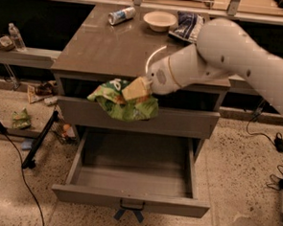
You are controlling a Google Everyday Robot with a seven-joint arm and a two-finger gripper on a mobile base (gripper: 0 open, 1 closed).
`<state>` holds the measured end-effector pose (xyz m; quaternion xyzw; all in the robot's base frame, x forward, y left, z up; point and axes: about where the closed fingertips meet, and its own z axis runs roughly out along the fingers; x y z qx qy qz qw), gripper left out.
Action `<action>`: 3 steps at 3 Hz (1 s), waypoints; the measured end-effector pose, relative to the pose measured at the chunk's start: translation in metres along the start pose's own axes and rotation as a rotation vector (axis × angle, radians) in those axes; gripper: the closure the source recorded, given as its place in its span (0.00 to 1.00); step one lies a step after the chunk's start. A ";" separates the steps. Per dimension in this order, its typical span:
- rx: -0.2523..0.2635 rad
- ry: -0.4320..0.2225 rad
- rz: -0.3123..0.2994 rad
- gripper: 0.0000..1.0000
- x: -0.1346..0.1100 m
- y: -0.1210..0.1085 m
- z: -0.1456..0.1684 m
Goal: Place green rice chip bag into middle drawer
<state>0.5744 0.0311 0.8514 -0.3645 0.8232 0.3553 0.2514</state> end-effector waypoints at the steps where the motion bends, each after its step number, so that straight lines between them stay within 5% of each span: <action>1: 0.015 0.037 0.099 1.00 0.062 -0.011 0.033; 3: 0.045 0.082 0.288 1.00 0.146 -0.002 0.052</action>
Offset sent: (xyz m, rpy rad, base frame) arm -0.0849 -0.0314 -0.1475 -0.0786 0.2966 -0.1987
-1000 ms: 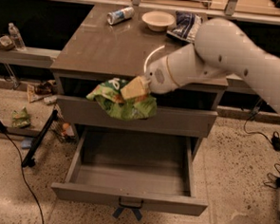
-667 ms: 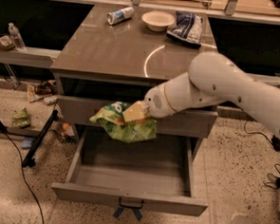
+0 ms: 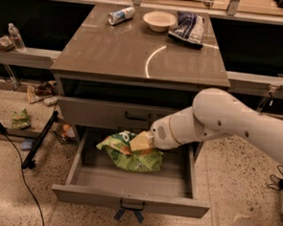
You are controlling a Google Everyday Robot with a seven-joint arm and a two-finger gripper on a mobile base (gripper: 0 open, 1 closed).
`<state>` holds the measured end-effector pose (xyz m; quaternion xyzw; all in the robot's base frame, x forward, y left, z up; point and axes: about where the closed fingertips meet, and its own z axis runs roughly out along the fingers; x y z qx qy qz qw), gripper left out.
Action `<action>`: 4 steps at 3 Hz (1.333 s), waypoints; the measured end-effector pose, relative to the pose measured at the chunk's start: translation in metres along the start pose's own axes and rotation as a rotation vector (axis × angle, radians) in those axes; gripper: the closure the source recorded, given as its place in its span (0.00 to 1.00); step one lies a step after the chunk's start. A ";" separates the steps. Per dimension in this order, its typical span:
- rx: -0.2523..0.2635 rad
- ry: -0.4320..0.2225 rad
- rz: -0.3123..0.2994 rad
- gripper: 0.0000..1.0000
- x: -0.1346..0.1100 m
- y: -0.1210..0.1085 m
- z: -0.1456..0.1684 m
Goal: Place green rice chip bag into middle drawer
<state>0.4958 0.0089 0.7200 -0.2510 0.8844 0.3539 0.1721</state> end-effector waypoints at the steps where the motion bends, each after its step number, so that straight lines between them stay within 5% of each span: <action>1: 0.000 -0.025 0.055 1.00 0.027 -0.016 0.032; 3: 0.084 -0.043 0.107 1.00 0.032 -0.074 0.091; 4: 0.096 -0.023 0.112 0.85 0.029 -0.088 0.106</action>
Offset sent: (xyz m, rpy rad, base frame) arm 0.0310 0.0024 -0.1445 -0.0455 0.0295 -0.2006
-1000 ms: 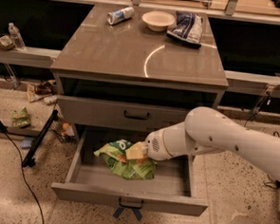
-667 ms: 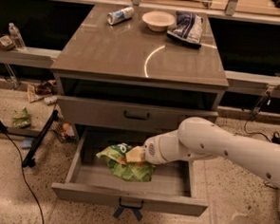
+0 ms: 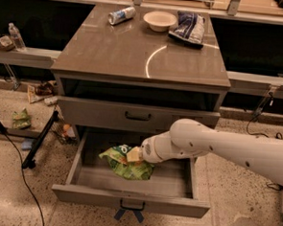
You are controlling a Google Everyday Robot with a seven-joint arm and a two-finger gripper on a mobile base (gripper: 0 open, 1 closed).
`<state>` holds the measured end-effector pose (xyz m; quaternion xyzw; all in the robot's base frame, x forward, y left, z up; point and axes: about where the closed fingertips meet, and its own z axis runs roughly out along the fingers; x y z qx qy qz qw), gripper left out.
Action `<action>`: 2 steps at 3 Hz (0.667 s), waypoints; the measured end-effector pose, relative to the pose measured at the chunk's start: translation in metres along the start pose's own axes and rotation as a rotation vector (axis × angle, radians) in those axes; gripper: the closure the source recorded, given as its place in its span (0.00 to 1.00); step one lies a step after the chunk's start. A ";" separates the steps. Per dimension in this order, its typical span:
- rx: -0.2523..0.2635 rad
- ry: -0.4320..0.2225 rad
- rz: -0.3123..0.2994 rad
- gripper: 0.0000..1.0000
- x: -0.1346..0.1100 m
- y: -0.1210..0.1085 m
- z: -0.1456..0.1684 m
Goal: Place green rice chip bag into middle drawer
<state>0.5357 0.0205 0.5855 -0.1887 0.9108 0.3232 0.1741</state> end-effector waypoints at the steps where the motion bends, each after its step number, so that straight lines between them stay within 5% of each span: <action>1: 0.009 0.017 -0.001 0.61 -0.003 -0.005 0.006; 2: 0.025 0.016 -0.006 0.38 -0.013 -0.005 0.001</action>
Offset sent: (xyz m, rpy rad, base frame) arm 0.0293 -0.0078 0.0247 -0.0535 -0.0268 -0.0162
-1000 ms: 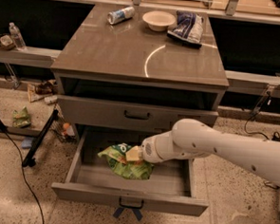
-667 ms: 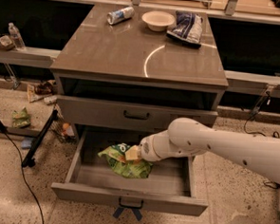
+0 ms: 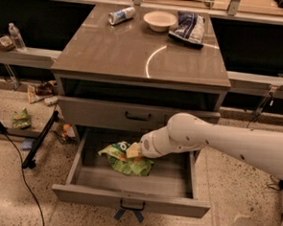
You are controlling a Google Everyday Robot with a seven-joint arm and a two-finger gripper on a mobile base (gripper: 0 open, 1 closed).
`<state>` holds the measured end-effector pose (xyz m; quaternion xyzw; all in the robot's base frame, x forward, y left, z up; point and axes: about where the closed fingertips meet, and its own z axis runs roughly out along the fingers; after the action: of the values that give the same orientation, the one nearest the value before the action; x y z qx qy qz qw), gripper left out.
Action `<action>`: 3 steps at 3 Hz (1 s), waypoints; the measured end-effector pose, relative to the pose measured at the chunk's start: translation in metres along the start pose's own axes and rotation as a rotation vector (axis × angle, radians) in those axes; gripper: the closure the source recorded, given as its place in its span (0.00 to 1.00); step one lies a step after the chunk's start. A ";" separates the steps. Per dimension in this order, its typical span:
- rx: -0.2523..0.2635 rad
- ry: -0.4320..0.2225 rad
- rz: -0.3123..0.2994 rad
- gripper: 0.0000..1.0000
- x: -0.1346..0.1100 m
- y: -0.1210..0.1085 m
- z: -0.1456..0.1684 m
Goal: Place green rice chip bag into middle drawer
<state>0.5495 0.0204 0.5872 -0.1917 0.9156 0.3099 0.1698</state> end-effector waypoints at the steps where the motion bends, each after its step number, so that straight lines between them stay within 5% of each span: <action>1: 0.031 -0.026 -0.012 0.15 -0.015 0.003 -0.020; 2: 0.060 -0.055 -0.013 0.00 -0.022 0.009 -0.045; 3: 0.069 -0.101 -0.030 0.13 -0.034 0.025 -0.097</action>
Offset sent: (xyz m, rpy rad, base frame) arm 0.0055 -0.0322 0.0797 -0.0464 -0.1009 -0.0837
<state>0.5487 -0.0143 0.6873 -0.1837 0.9129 0.2850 0.2272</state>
